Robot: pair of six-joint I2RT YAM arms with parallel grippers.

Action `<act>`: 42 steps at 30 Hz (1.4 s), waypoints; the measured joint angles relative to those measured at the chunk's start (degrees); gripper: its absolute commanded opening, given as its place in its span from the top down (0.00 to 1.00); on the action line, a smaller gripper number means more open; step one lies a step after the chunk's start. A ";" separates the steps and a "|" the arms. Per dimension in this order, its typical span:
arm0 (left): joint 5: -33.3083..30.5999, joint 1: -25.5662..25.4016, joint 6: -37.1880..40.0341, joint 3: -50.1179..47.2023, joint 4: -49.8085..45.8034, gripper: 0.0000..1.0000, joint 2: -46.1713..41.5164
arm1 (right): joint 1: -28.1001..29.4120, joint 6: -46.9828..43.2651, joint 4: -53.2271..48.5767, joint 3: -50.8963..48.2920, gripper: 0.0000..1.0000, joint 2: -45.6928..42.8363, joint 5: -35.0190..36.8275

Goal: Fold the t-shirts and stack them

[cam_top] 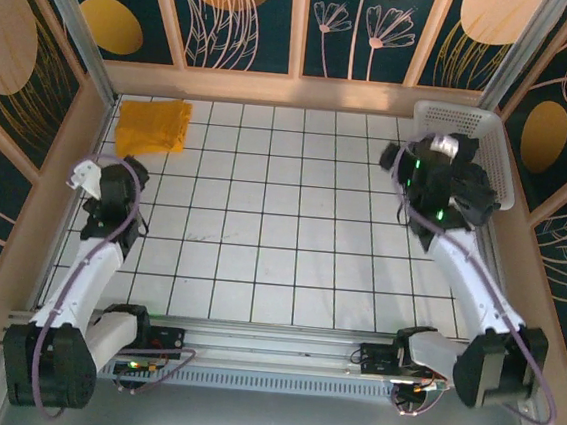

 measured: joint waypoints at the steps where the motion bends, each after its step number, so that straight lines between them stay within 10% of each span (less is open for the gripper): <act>1: 0.42 0.00 3.80 -3.32 3.13 0.01 -0.39 | -0.26 -3.39 4.09 -6.38 0.01 -1.29 2.36; 7: 6.95 0.00 16.76 -12.04 17.99 0.01 9.18 | -5.81 -11.43 20.59 -24.15 0.01 6.27 4.50; 23: 15.02 -1.14 31.74 -18.51 64.17 0.01 30.40 | -13.11 -13.22 61.16 -32.81 0.01 21.20 -7.61; 42: 14.88 -1.20 33.00 -19.80 71.34 0.01 31.36 | -13.38 -14.49 70.62 -35.28 0.01 23.50 -12.46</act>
